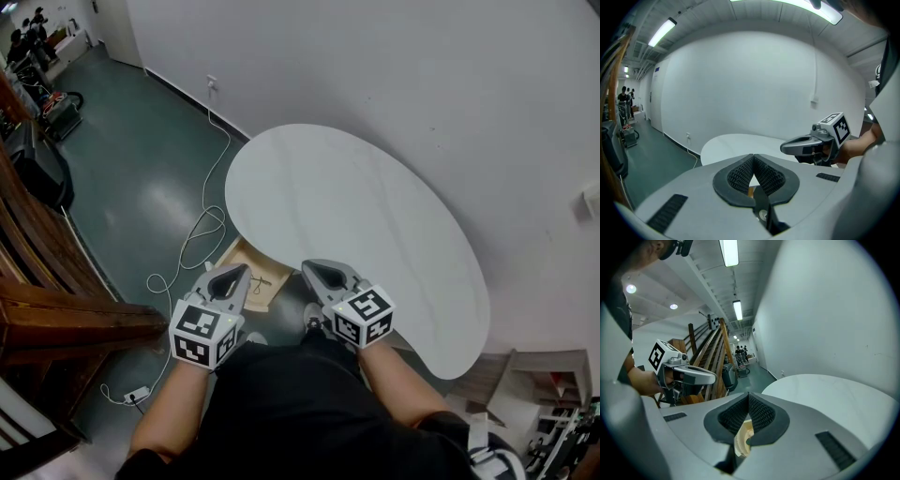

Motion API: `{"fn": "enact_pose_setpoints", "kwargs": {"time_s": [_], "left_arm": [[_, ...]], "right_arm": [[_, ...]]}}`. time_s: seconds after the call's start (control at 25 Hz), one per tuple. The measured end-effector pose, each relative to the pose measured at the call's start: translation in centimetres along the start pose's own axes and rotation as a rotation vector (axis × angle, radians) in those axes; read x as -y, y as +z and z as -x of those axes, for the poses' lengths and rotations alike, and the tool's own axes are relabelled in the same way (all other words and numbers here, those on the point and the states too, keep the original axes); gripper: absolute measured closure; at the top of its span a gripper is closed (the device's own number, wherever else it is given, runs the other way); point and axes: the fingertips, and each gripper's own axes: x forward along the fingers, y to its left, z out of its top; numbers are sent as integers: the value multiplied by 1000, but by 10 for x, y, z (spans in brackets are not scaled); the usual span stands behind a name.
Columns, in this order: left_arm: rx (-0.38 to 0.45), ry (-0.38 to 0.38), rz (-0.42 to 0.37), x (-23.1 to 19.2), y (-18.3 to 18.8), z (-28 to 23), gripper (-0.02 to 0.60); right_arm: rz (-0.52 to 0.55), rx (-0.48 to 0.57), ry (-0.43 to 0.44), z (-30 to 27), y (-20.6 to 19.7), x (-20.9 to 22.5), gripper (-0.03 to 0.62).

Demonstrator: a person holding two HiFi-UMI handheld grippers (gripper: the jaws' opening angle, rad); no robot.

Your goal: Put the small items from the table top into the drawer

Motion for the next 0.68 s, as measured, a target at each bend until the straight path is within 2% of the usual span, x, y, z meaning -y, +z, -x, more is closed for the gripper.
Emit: {"fn": "enact_pose_setpoints", "kwargs": {"time_s": [0.68], "left_arm": [[0,6,7,-5,0,1,566]], "right_arm": [[-1,-13,7,-4,0,0,586]]}}
